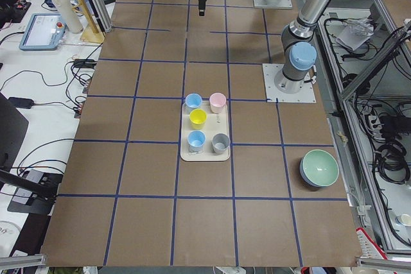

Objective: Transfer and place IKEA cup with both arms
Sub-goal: 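Lift the white cup off the rack with the right gripper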

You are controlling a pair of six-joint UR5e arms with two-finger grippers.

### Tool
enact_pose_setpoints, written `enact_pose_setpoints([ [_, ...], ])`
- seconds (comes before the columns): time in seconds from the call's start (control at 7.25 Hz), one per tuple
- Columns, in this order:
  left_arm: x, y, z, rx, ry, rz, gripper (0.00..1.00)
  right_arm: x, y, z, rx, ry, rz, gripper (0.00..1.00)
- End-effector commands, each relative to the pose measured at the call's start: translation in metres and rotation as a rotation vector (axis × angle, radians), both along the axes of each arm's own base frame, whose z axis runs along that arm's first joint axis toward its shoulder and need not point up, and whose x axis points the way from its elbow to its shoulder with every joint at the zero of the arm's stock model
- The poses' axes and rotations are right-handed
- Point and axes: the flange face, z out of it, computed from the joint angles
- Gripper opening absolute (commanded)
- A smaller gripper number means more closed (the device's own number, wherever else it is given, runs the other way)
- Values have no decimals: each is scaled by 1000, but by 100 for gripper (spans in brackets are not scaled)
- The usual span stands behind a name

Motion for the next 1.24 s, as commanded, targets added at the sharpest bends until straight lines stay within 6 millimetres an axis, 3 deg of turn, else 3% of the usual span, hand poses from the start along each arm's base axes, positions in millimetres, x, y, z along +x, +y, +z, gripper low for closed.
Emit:
enact_pose_setpoints([
  [0.0,0,0,0,1,1,1,100,-2,-3,25,-26,25,7,7],
  [0.28,0,0,0,-1,0,1,100,0,1,53,-13,17,7,7],
  [0.83,0,-1,0,-1,1,1,100,27,49,138,-23,34,12,7],
  [0.97,0,-1,2,-4,1,1,100,46,66,165,-37,21,30,7],
  [1.1,0,-1,3,-5,1,1,100,86,74,175,-21,-33,78,6],
])
